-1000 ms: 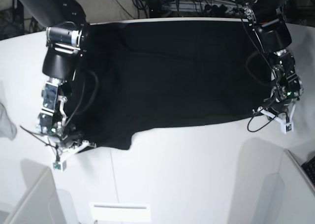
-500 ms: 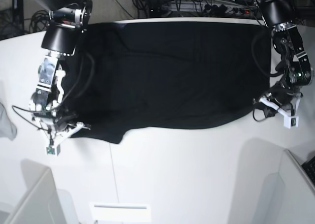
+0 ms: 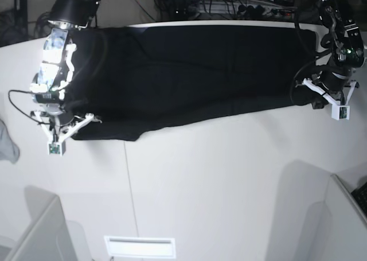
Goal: Fold the T-shirt properly
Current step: 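Lift the hem with both grippers and fold it over onto the collar, then lower the folded hem, release, and regrasp the folded edge corners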
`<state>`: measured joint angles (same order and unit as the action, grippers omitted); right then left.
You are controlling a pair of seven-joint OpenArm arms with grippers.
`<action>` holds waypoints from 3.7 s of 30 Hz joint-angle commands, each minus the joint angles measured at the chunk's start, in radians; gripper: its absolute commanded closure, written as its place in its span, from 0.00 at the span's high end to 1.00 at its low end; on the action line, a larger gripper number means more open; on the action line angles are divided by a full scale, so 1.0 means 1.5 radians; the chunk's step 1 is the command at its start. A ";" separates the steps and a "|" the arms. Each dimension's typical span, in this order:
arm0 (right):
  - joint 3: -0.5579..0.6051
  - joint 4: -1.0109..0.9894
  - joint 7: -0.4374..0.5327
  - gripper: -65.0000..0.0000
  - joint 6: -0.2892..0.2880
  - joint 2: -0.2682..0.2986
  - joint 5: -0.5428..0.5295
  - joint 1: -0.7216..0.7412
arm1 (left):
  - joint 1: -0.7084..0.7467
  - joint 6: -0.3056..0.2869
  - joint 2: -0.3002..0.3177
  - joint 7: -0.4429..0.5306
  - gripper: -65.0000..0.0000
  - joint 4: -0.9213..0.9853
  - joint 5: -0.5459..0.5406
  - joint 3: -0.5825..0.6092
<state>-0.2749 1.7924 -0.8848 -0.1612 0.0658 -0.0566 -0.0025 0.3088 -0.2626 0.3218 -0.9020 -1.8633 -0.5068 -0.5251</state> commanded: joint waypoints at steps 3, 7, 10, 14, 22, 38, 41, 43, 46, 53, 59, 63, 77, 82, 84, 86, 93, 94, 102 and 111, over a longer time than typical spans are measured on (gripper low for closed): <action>-0.002 0.045 0.015 0.00 0.001 0.007 -0.002 -0.022 | 0.022 0.003 0.011 0.018 0.00 -0.020 -0.004 -0.005; -0.002 0.080 0.015 0.00 0.001 0.007 -0.002 -0.065 | 0.044 0.003 0.011 0.018 0.00 -0.033 -0.004 -0.006; -0.003 0.110 0.015 0.00 0.001 0.005 -0.002 -0.096 | 0.053 0.003 0.011 0.016 0.00 -0.055 -0.004 -0.034; -0.003 0.143 0.015 0.00 0.001 0.002 -0.002 -0.133 | 0.055 0.003 0.011 0.015 0.00 -0.058 -0.004 -0.049; -0.005 0.147 0.017 0.00 0.001 0.001 -0.004 -0.179 | 0.081 0.003 0.011 0.015 0.00 -0.059 -0.004 -0.048; -0.142 0.156 0.015 0.00 -0.120 -0.109 -0.005 -0.216 | 0.106 0.003 0.011 0.015 0.00 -0.057 -0.004 -0.046; -0.157 0.157 0.015 0.00 -0.139 -0.113 -0.005 -0.220 | 0.106 0.003 0.011 0.015 0.00 -0.057 -0.004 -0.046; -0.176 0.157 0.013 0.00 -0.150 -0.115 -0.005 -0.221 | 0.106 0.003 0.011 0.015 0.00 -0.056 -0.003 -0.045; -0.202 0.157 -0.019 0.00 -0.174 -0.115 -0.005 -0.216 | 0.106 0.003 0.011 0.015 0.00 -0.051 -0.001 -0.045; -0.210 0.153 -0.045 0.00 -0.199 -0.115 -0.005 -0.221 | 0.109 0.003 0.010 0.015 0.00 -0.037 0.002 -0.044; -0.209 0.151 -0.049 0.00 -0.198 -0.115 -0.005 -0.219 | 0.115 0.003 0.009 0.015 0.00 -0.024 0.003 -0.044; -0.207 0.149 -0.051 0.00 -0.197 -0.115 -0.004 -0.220 | 0.115 0.003 0.009 0.015 0.00 -0.024 0.001 -0.044; -0.211 0.142 0.029 0.33 -0.195 -0.115 -0.004 -0.243 | 0.116 0.003 0.008 0.018 0.85 -0.029 -0.003 -0.051; -0.201 0.143 0.128 0.33 -0.198 -0.120 -0.004 -0.265 | 0.114 0.003 -0.023 0.019 0.83 -0.029 -0.003 -0.046; -0.173 0.140 0.138 0.24 -0.199 -0.117 -0.004 -0.269 | 0.109 0.003 -0.038 0.019 0.63 -0.023 0.002 -0.045; -0.149 0.139 0.139 0.03 -0.199 -0.115 -0.004 -0.270 | 0.105 0.003 -0.052 0.020 0.34 -0.005 0.003 -0.045; -0.142 0.054 0.140 0.00 -0.194 -0.115 -0.002 -0.247 | 0.063 0.004 -0.068 0.021 0.00 0.103 0.004 -0.025; -0.143 0.036 0.140 0.00 -0.194 -0.114 -0.002 -0.241 | 0.057 0.004 -0.068 0.021 0.00 0.126 0.004 -0.023; -0.172 -0.118 0.142 0.00 -0.194 -0.088 -0.002 -0.151 | 0.010 0.007 -0.073 0.077 0.00 0.231 0.005 -0.022; -0.170 -0.248 0.142 0.00 -0.194 -0.079 -0.002 -0.014 | -0.150 0.007 -0.068 0.080 0.00 0.348 0.140 -0.021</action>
<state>-0.5301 1.4239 -0.6197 -0.4652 -0.0551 -0.1051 -0.0235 0.0731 -0.2886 0.2119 -0.7216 -1.3521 -0.3546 -0.5545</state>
